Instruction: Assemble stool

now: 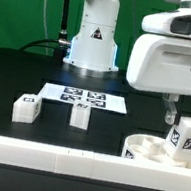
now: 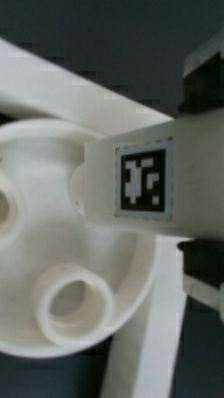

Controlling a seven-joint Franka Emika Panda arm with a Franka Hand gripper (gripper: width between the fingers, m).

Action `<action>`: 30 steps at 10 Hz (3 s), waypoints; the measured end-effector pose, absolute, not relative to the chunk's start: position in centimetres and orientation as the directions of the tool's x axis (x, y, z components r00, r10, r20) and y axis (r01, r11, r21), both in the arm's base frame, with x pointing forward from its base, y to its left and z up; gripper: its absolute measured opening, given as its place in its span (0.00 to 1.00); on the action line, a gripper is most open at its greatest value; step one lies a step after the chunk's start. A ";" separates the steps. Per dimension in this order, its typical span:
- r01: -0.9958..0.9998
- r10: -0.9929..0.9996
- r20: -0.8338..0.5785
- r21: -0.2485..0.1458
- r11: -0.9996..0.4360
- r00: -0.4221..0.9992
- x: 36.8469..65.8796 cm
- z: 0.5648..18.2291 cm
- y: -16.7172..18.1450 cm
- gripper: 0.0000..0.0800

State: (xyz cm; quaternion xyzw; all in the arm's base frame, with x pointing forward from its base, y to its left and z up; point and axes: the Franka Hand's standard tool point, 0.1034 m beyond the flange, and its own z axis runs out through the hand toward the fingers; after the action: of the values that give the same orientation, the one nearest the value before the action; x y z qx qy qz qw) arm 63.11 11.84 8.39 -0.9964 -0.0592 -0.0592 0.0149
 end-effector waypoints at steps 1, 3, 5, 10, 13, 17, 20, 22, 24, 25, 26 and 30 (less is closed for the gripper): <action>0.043 0.038 0.120 -0.038 -0.998 0.992 62.8 8.3 11.9 0.42; -0.176 -0.187 0.130 -0.089 -0.980 0.974 62.7 8.2 11.7 0.42; -0.343 -0.357 0.112 -0.125 -0.931 0.927 62.6 8.2 11.7 0.42; -0.714 -0.727 0.035 -0.162 -0.681 0.686 62.3 8.1 11.9 0.42; -0.878 -0.888 -0.033 -0.169 -0.447 0.458 62.2 8.1 12.1 0.42; -0.983 -0.986 -0.103 -0.144 -0.117 0.133 62.2 8.2 12.3 0.42; -0.986 -0.987 -0.121 -0.144 -0.090 0.108 62.2 8.1 12.4 0.42; -0.976 -0.978 -0.121 -0.158 -0.150 0.170 62.4 9.3 12.5 0.78; -0.954 -0.961 -0.118 -0.201 -0.223 0.249 63.1 11.3 12.6 0.81; -0.935 -0.943 -0.103 -0.203 -0.292 0.317 62.9 11.0 12.6 0.81; -0.907 -0.917 -0.087 -0.208 -0.366 0.390 62.9 10.8 12.6 0.81; -0.632 -0.642 0.009 -0.171 -0.756 0.766 62.7 10.5 13.1 0.81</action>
Offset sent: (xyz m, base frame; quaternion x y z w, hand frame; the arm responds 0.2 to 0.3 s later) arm -0.0136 -0.0004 -0.0069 0.0141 0.0106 0.2059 0.9784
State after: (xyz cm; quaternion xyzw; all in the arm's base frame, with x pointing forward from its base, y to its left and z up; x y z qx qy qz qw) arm 62.65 13.11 10.54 -0.9365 0.3401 -0.0335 0.0791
